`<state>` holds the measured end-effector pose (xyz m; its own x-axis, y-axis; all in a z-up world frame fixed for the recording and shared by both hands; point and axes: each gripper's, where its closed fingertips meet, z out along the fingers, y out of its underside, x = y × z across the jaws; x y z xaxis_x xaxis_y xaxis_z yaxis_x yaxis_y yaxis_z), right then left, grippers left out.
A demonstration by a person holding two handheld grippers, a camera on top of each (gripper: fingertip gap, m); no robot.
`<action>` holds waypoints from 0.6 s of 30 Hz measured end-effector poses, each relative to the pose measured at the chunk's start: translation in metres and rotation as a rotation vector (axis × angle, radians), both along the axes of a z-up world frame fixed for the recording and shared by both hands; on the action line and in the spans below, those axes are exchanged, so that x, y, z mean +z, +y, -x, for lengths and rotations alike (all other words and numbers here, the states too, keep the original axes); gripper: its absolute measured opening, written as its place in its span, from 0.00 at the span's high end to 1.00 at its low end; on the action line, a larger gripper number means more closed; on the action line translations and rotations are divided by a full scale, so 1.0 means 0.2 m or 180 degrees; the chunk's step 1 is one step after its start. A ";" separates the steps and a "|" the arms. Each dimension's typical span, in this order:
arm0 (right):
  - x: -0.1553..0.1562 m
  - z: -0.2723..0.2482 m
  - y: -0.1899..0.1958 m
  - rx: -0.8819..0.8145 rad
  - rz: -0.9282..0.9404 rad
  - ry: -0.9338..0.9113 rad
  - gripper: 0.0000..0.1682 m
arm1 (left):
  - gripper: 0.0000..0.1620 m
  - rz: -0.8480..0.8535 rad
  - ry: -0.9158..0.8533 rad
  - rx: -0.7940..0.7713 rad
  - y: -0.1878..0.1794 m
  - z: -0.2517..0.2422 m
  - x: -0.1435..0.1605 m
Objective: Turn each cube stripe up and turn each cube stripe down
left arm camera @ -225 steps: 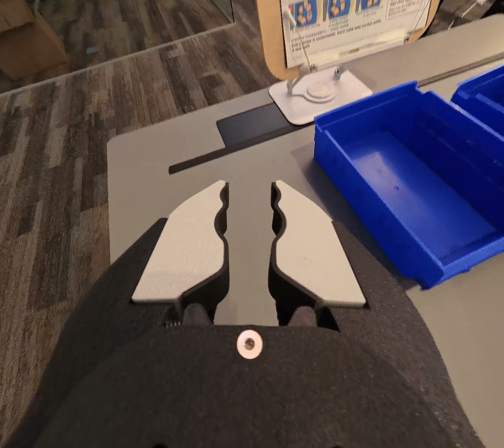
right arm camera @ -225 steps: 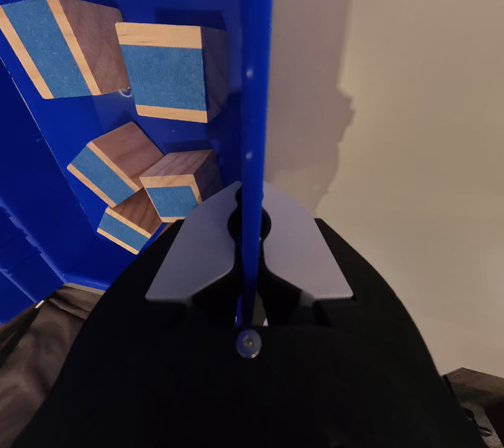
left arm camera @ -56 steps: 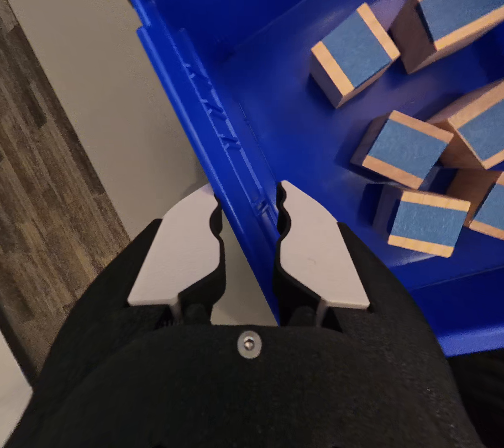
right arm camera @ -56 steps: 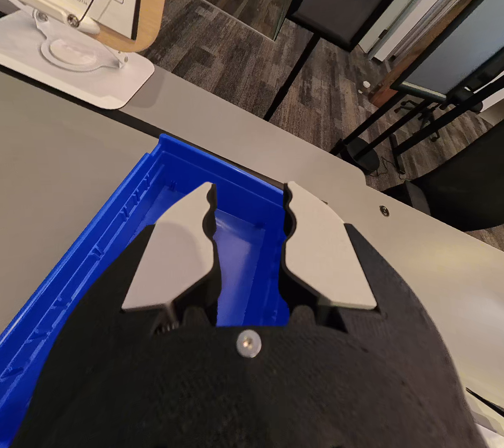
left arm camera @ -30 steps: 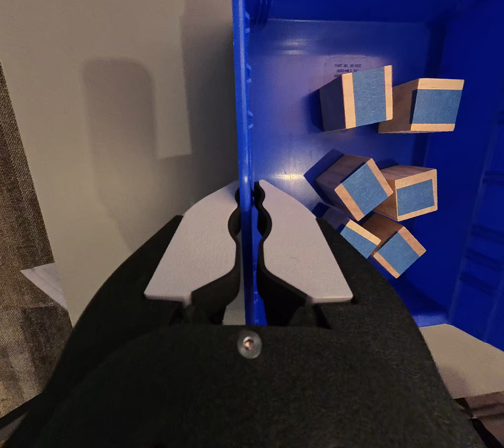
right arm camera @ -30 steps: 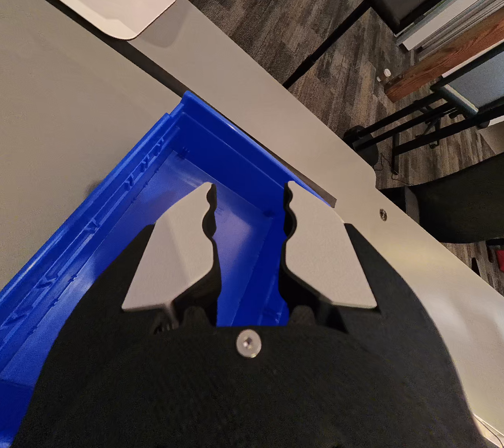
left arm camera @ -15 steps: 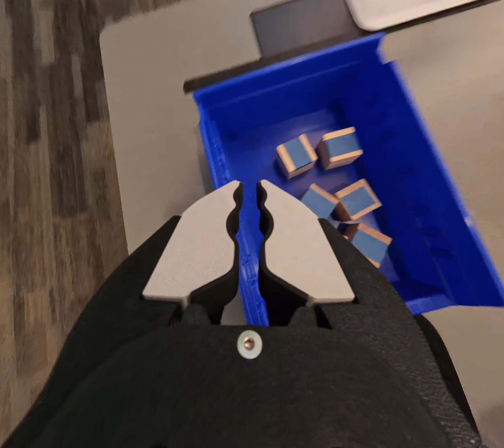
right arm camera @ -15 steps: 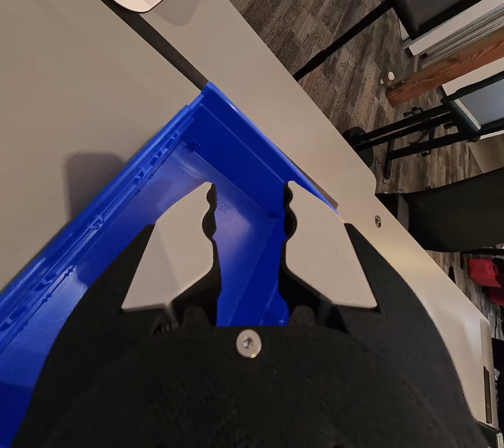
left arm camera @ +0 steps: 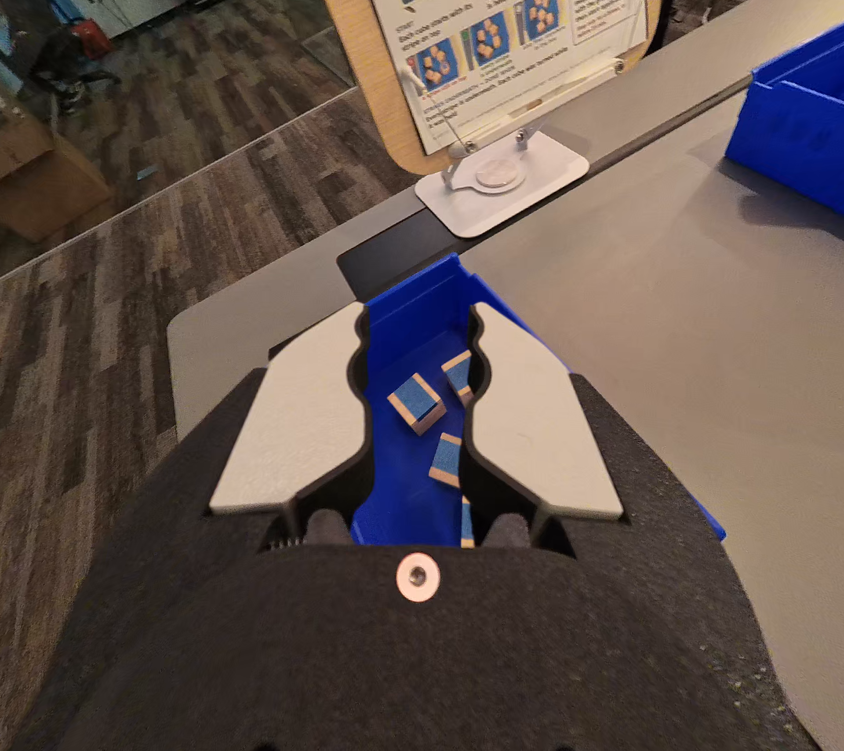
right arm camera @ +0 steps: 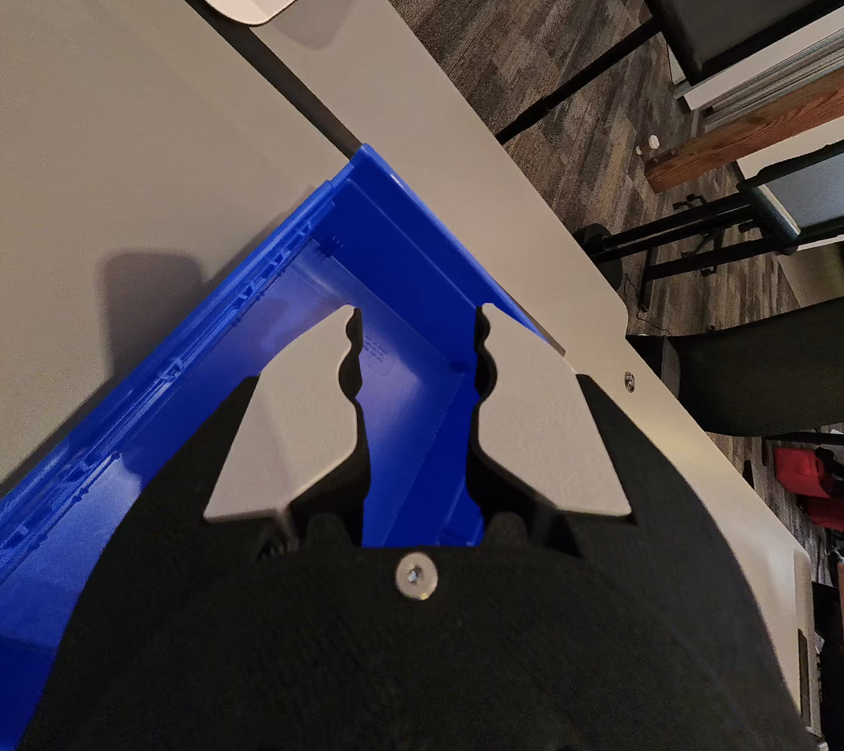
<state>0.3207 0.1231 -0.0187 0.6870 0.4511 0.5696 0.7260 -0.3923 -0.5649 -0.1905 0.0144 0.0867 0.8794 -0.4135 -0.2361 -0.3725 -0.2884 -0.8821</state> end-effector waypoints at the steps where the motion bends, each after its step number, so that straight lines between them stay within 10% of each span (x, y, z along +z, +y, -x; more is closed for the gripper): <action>1: 0.00 0.00 0.00 0.0012 0.0009 -0.0004 0.71 | 0.74 0.0018 0.0033 -0.0043 0.02 -0.02 -0.02; 18: -0.11 0.03 -0.01 0.0213 0.0250 -0.0079 0.71 | 0.69 0.1128 0.1331 -0.1093 0.28 -0.18 -0.77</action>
